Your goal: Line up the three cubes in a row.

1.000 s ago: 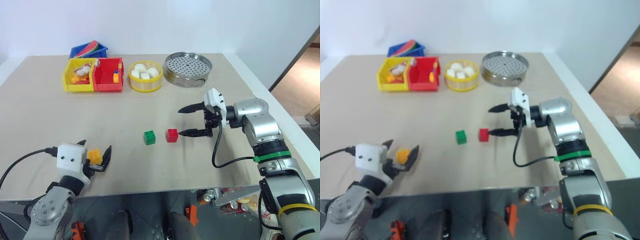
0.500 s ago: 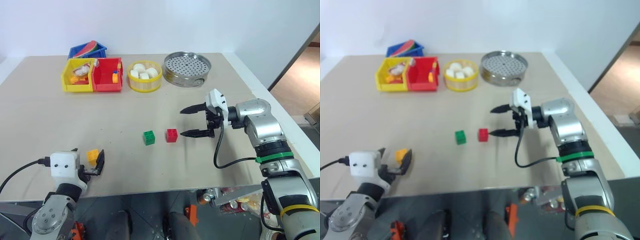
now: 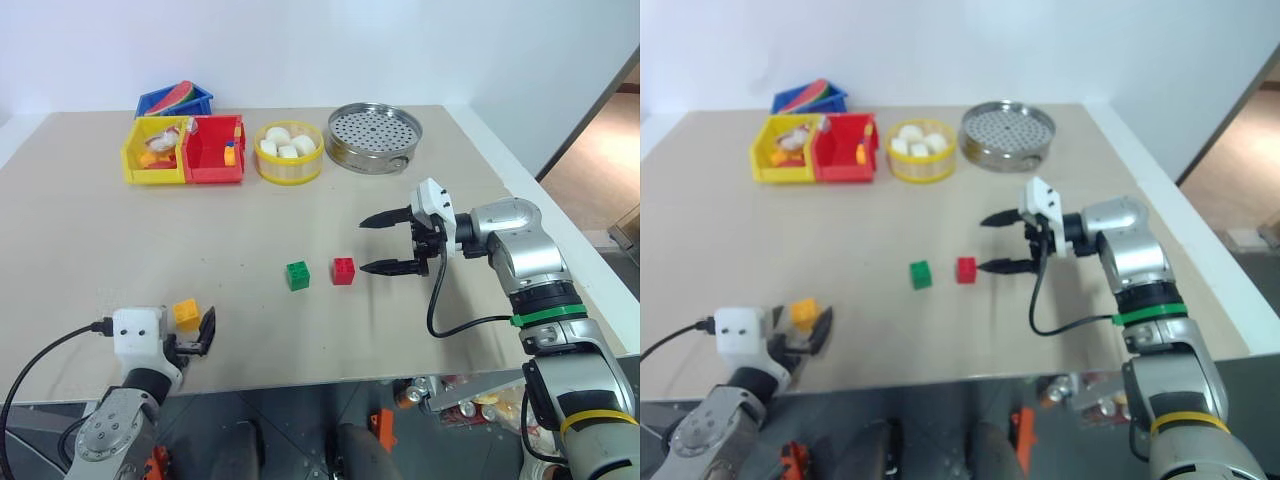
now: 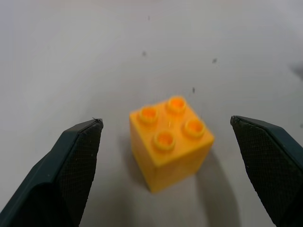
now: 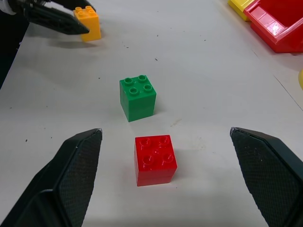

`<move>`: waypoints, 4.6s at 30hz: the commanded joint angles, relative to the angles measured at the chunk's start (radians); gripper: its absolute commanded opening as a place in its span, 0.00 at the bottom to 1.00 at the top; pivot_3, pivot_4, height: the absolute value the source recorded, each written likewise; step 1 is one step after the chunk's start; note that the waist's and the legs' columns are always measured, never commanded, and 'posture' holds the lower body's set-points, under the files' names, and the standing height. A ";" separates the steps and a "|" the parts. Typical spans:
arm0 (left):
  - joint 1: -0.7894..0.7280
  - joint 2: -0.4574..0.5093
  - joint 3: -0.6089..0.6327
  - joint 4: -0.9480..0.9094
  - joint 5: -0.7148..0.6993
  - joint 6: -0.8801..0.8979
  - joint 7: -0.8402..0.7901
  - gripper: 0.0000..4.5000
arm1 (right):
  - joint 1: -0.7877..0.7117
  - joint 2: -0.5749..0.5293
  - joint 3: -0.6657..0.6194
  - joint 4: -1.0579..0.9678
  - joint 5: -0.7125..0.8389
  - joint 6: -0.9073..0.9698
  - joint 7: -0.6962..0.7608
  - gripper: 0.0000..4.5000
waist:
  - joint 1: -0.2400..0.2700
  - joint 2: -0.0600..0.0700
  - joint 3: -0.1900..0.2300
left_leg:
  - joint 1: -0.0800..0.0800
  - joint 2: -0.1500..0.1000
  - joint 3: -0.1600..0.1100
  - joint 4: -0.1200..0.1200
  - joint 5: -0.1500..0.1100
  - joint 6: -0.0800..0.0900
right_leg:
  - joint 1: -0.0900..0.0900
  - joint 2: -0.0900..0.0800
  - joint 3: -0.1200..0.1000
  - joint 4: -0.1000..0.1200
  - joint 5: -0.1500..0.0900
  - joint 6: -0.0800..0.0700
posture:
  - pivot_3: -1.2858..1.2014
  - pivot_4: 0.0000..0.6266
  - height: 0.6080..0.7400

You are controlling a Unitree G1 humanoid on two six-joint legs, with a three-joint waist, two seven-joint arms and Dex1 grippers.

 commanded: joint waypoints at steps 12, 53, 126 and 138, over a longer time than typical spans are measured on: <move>-0.035 0.047 -0.005 0.055 -0.002 -0.034 -0.013 0.59 | -0.003 -0.013 -0.029 -0.031 0.010 -0.015 -0.009 1.00 | 0.000 0.000 0.000 | -0.001 0.000 0.000 0.000 0.000 0.000 | -0.001 0.000 0.000 0.000 0.000 0.000 | 0.52 0.24 1.00; -0.680 0.520 -0.236 0.874 0.017 -0.590 -0.941 0.37 | 0.021 -0.032 -0.044 -0.103 0.023 0.017 -0.071 1.00 | 0.001 0.000 0.000 | -0.003 0.002 -0.001 -0.008 -0.003 -0.003 | -0.005 0.004 -0.001 -0.002 -0.001 0.001 | 0.52 0.24 1.00; -0.820 0.564 -0.309 1.119 0.085 -0.669 -1.150 0.75 | 0.045 -0.008 -0.049 -0.137 0.076 0.044 -0.001 1.00 | -0.002 0.001 0.000 | 0.000 0.004 -0.001 -0.003 -0.002 -0.003 | -0.004 0.008 0.001 0.002 0.001 0.002 | 0.52 0.24 1.00; -0.838 0.558 -0.317 1.128 0.094 -0.676 -1.138 0.99 | 0.036 -0.006 -0.049 -0.105 0.057 0.009 -0.004 1.00 | -0.002 0.001 0.000 | 0.000 0.004 0.000 -0.004 -0.003 -0.003 | -0.004 0.008 0.001 0.002 0.000 0.002 | 0.52 0.24 1.00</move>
